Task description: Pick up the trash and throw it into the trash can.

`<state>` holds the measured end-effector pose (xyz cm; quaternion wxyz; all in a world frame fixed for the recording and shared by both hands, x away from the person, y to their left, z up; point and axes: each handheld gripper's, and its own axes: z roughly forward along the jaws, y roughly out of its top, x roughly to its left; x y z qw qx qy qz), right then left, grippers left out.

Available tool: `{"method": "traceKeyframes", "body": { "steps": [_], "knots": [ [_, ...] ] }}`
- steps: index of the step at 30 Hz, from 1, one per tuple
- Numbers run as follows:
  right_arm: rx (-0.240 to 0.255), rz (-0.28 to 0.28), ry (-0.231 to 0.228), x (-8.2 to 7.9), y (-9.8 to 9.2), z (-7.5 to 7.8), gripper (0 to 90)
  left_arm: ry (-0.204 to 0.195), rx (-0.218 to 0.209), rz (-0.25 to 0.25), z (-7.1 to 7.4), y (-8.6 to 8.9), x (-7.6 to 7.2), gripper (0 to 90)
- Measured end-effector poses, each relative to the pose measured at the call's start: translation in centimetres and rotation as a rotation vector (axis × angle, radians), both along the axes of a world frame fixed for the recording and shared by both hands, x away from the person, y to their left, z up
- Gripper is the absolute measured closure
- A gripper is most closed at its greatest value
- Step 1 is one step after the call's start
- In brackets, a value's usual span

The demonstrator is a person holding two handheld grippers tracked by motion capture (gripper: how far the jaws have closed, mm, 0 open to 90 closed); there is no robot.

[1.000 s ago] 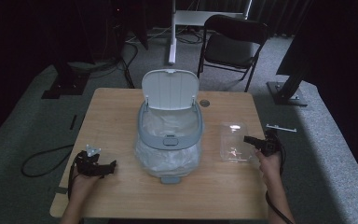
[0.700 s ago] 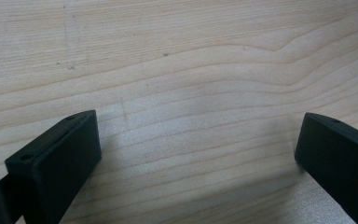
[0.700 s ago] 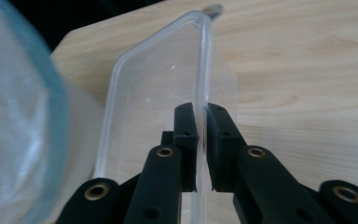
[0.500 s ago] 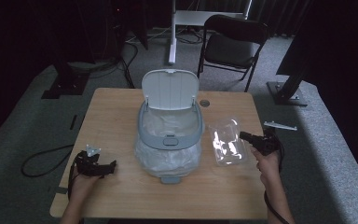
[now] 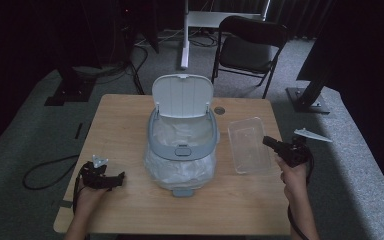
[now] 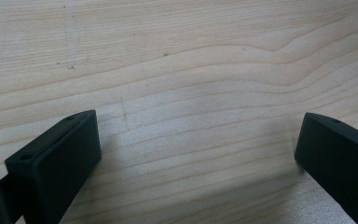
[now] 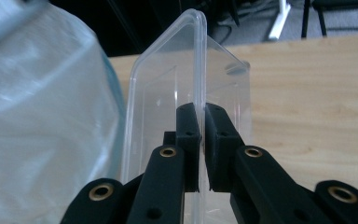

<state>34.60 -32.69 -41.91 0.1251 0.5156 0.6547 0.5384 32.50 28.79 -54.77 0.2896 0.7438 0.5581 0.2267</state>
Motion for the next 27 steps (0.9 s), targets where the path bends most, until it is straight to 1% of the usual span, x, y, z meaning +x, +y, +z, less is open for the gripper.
{"method": "traceKeyframes", "body": {
  "steps": [1, 2, 3, 4, 5, 7, 13, 17, 21, 23, 24, 25, 27],
  "knots": [
    [0.002, 0.002, -0.013, -0.2, 0.0, 0.4, 85.4, 0.000, 0.000, 0.000, 0.0, 0.0, 0.0, 1.0],
    [0.002, 0.002, -0.013, -0.2, 0.0, 0.4, 85.4, 0.000, 0.000, 0.000, 0.0, 0.0, 0.0, 1.0],
    [0.008, 0.003, -0.032, -0.5, 0.1, 0.9, 85.4, 0.000, 0.000, 0.000, 0.0, 0.0, 0.0, 1.0],
    [0.011, 0.005, -0.042, -0.7, 0.1, 1.2, 85.4, 0.000, 0.000, 0.000, 0.0, 0.0, 0.0, 1.0],
    [0.025, 0.015, -0.071, -1.2, 0.1, 2.0, 85.4, -0.001, 0.000, 0.000, 0.0, 0.0, 0.0, 1.0],
    [0.040, 0.020, -0.099, -1.7, 0.2, 2.8, 85.4, 0.000, -0.001, 0.000, 0.0, 0.0, 0.0, 1.0],
    [0.061, 0.044, -0.180, -3.0, 0.6, 5.1, 85.4, 0.002, 0.001, 0.000, 0.0, 0.0, 0.0, 1.0],
    [0.086, 0.065, -0.229, -3.8, 0.9, 6.6, 85.4, 0.001, 0.000, 0.000, 0.0, 0.0, 0.0, 1.0],
    [0.094, 0.076, -0.275, -4.5, 1.2, 8.0, 85.4, 0.001, 0.000, 0.000, 0.0, 0.0, 0.0, 1.0],
    [0.100, 0.085, -0.292, -4.7, 1.4, 8.6, 85.4, 0.001, 0.000, 0.000, 0.0, 0.0, 0.0, 1.0],
    [0.100, 0.085, -0.292, -4.7, 1.4, 8.6, 85.4, 0.001, 0.000, 0.000, 0.0, 0.0, 0.0, 1.0],
    [0.107, 0.092, -0.315, -4.9, 1.6, 9.2, 85.4, 0.001, 0.000, 0.000, 0.0, 0.0, 0.0, 1.0],
    [0.111, 0.099, -0.332, -5.2, 1.8, 9.7, 85.4, 0.001, 0.000, 0.000, 0.0, 0.0, 0.0, 1.1]
  ]
}}
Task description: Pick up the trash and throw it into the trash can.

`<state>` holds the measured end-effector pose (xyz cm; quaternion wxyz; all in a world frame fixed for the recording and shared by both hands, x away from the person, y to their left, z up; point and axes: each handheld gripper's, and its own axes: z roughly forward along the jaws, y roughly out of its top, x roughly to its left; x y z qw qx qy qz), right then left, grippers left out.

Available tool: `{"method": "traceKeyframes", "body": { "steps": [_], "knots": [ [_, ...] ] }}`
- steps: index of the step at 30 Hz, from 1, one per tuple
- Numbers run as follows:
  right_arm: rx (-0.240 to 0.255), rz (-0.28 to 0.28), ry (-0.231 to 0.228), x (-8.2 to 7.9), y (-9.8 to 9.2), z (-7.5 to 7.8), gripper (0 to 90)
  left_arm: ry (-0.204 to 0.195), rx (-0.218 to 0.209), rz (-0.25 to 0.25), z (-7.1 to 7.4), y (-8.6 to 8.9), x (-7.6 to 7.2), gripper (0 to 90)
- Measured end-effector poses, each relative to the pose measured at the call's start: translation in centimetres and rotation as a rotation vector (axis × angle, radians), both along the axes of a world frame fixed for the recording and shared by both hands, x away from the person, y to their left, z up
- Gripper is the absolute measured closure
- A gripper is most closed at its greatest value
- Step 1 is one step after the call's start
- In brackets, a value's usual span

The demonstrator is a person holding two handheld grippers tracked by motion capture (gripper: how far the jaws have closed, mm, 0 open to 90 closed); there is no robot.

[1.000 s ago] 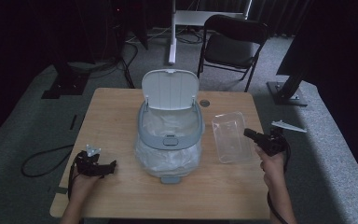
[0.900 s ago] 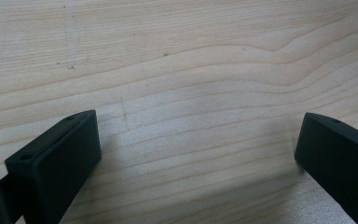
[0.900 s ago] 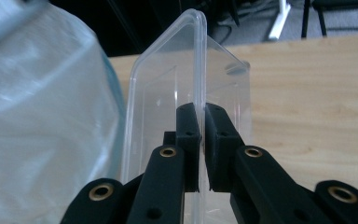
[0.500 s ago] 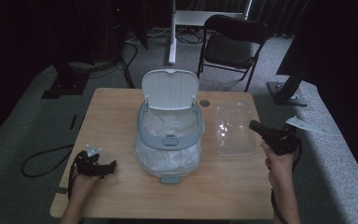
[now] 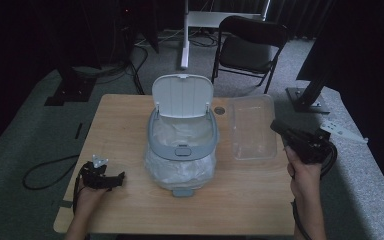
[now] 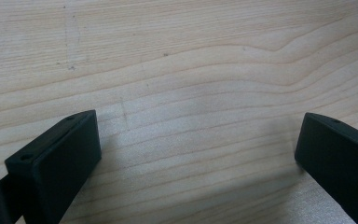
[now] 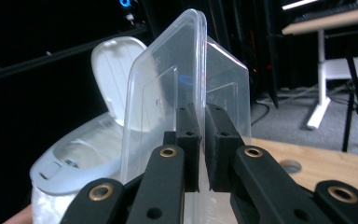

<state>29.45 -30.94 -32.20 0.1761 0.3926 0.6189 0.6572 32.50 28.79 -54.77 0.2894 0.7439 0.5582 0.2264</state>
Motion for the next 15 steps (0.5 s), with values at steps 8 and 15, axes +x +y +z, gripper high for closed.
{"method": "traceKeyframes", "body": {
  "steps": [8, 15],
  "knots": [
    [0.029, 0.061, -0.087, -0.9, 1.3, 2.3, 85.4, 0.000, 0.001, 0.003, 0.0, 0.0, 0.0, 1.0],
    [0.049, 0.081, -0.144, -1.0, 2.6, 4.0, 85.4, 0.000, 0.001, 0.005, 0.0, 0.0, 0.0, 1.0]
  ]
}}
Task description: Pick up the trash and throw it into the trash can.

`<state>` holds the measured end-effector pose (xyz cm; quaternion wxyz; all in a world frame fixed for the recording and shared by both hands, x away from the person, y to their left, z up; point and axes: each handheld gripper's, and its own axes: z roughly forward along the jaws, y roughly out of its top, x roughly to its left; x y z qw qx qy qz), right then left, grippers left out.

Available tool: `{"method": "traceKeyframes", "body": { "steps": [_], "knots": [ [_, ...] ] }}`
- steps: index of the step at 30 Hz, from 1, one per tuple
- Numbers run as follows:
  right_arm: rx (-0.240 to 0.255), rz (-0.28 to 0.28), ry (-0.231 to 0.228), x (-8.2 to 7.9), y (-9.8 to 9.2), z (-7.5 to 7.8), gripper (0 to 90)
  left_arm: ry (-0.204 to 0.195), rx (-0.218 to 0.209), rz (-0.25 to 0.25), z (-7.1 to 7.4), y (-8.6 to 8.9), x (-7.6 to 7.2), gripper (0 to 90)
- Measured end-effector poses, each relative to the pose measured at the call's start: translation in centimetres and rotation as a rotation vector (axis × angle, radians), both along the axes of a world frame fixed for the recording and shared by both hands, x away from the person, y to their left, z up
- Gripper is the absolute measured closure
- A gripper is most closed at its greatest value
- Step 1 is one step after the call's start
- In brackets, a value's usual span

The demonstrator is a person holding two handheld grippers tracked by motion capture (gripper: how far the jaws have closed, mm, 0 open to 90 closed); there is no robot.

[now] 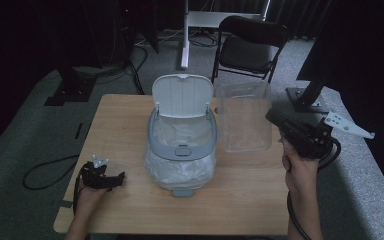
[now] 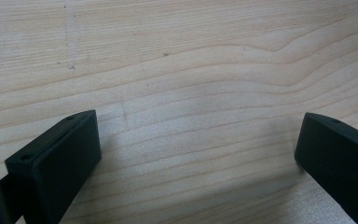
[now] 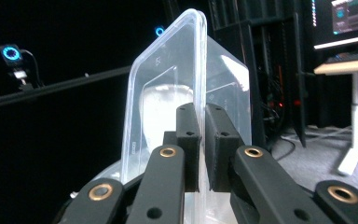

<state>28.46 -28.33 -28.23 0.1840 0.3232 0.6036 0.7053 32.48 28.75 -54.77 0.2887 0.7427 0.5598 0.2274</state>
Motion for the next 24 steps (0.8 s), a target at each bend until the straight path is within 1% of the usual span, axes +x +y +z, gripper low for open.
{"method": "traceKeyframes", "body": {
  "steps": [2, 3, 5, 6, 10, 11, 16, 22, 23, 24],
  "knots": [
    [0.002, 0.005, -0.005, 0.0, 0.2, 0.2, 85.4, 0.000, 0.000, 0.000, 0.0, 0.0, 0.0, 1.0],
    [0.012, 0.010, -0.017, 0.1, 0.5, 0.5, 85.4, 0.000, 0.000, 0.000, 0.0, 0.0, 0.0, 1.0],
    [0.019, 0.016, -0.023, 0.1, 0.7, 0.7, 85.4, 0.000, 0.000, 0.000, 0.0, 0.0, 0.0, 1.1],
    [0.026, 0.020, -0.036, 0.1, 1.2, 1.0, 85.4, 0.000, 0.000, 0.000, 0.0, 0.0, 0.0, 1.0],
    [0.037, 0.050, -0.047, 0.5, 2.3, 1.6, 85.4, 0.000, 0.001, -0.001, 0.0, 0.0, 0.0, 1.1],
    [0.029, 0.054, -0.052, 0.6, 2.7, 1.8, 85.4, 0.000, 0.001, -0.001, 0.0, 0.0, 0.0, 1.1],
    [0.022, 0.071, -0.065, 1.5, 4.4, 2.8, 85.4, 0.000, 0.000, -0.001, 0.0, 0.0, 0.0, 1.0],
    [0.022, 0.097, -0.063, 2.5, 6.4, 3.2, 85.4, 0.000, 0.001, -0.001, 0.0, 0.0, 0.0, 1.1],
    [0.022, 0.097, -0.063, 2.5, 6.4, 3.2, 85.4, 0.000, 0.001, -0.001, 0.0, 0.0, 0.0, 1.1],
    [0.022, 0.106, -0.061, 2.9, 7.1, 3.3, 85.3, 0.001, 0.001, -0.001, 0.0, 0.0, 0.0, 1.1]
  ]
}}
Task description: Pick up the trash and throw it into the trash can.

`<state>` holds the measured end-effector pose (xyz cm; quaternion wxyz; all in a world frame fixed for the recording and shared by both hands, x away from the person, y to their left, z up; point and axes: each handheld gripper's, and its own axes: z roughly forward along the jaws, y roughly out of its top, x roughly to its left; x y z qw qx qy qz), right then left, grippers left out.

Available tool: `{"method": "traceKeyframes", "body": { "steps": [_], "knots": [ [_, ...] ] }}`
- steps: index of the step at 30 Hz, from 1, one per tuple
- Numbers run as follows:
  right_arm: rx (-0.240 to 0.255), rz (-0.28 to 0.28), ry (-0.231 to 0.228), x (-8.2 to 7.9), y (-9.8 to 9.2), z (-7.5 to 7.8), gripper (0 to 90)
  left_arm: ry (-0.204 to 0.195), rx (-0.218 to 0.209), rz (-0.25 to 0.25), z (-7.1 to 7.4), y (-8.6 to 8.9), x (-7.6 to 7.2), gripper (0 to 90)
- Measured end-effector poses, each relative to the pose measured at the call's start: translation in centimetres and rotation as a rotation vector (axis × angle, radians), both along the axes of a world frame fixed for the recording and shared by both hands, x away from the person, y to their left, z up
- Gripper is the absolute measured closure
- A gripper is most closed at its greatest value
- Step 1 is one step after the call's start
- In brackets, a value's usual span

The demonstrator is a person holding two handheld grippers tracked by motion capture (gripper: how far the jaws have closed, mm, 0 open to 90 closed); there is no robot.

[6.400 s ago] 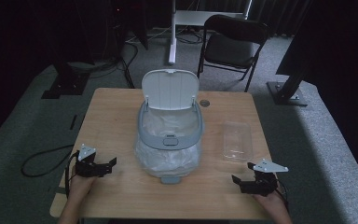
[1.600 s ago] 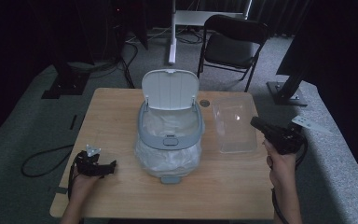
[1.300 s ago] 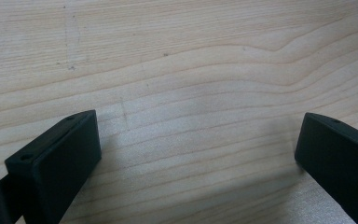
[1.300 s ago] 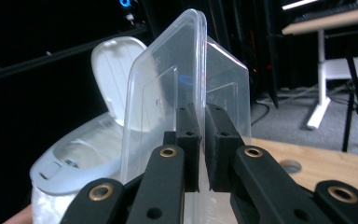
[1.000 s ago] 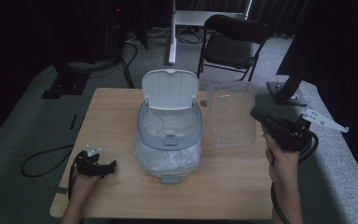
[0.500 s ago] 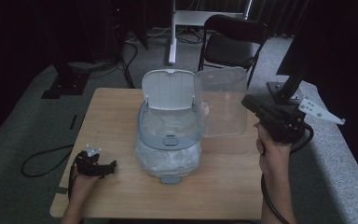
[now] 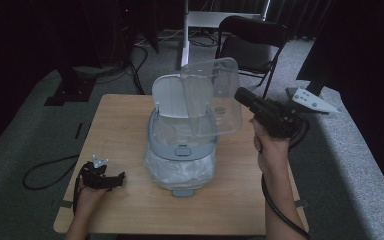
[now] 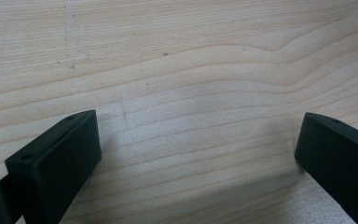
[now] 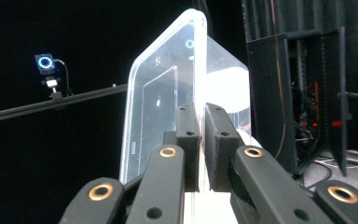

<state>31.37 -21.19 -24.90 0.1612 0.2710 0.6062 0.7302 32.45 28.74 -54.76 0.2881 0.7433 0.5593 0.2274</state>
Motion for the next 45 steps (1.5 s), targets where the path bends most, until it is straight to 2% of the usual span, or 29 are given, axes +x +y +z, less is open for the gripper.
{"method": "traceKeyframes", "body": {
  "steps": [9, 17, 23, 31, 37, 40, 42, 43, 44, 45],
  "knots": [
    [0.006, 0.038, 0.000, 1.1, 2.3, 0.1, 85.3, -0.001, -0.001, 0.001, 0.0, 0.0, 0.0, 1.1],
    [0.028, 0.092, 0.030, 2.8, 4.8, -0.7, 85.3, -0.001, -0.001, 0.001, 0.0, 0.0, 0.0, 1.0],
    [0.007, 0.109, 0.043, 3.6, 6.4, -1.4, 85.3, 0.000, 0.000, 0.000, 0.0, 0.0, 0.0, 1.1],
    [-0.004, 0.095, 0.072, 4.8, 7.0, -2.3, 85.3, -0.001, -0.001, 0.001, 0.0, 0.0, 0.0, 1.0],
    [0.001, 0.106, 0.069, 5.1, 7.0, -2.8, 85.2, -0.001, -0.002, 0.001, 0.0, 0.0, 0.0, 1.1],
    [0.004, 0.131, 0.080, 5.3, 7.1, -3.2, 83.0, -0.001, -0.002, 0.000, 0.0, 0.0, 0.0, 1.1],
    [0.034, 0.150, 0.102, 5.6, 7.0, -3.4, 74.0, 0.000, -0.001, 0.000, 0.0, 0.0, 0.0, 1.0],
    [0.034, 0.150, 0.102, 5.6, 7.0, -3.4, 74.0, 0.000, -0.001, 0.000, 0.0, 0.0, 0.0, 1.1],
    [0.031, 0.135, 0.112, 5.7, 6.8, -3.5, 65.5, 0.000, 0.000, -0.001, 0.0, 0.0, 0.0, 1.0],
    [0.031, 0.135, 0.116, 5.7, 6.8, -3.6, 63.6, -0.001, -0.001, 0.000, 0.0, 0.0, 0.0, 1.1]
  ]
}}
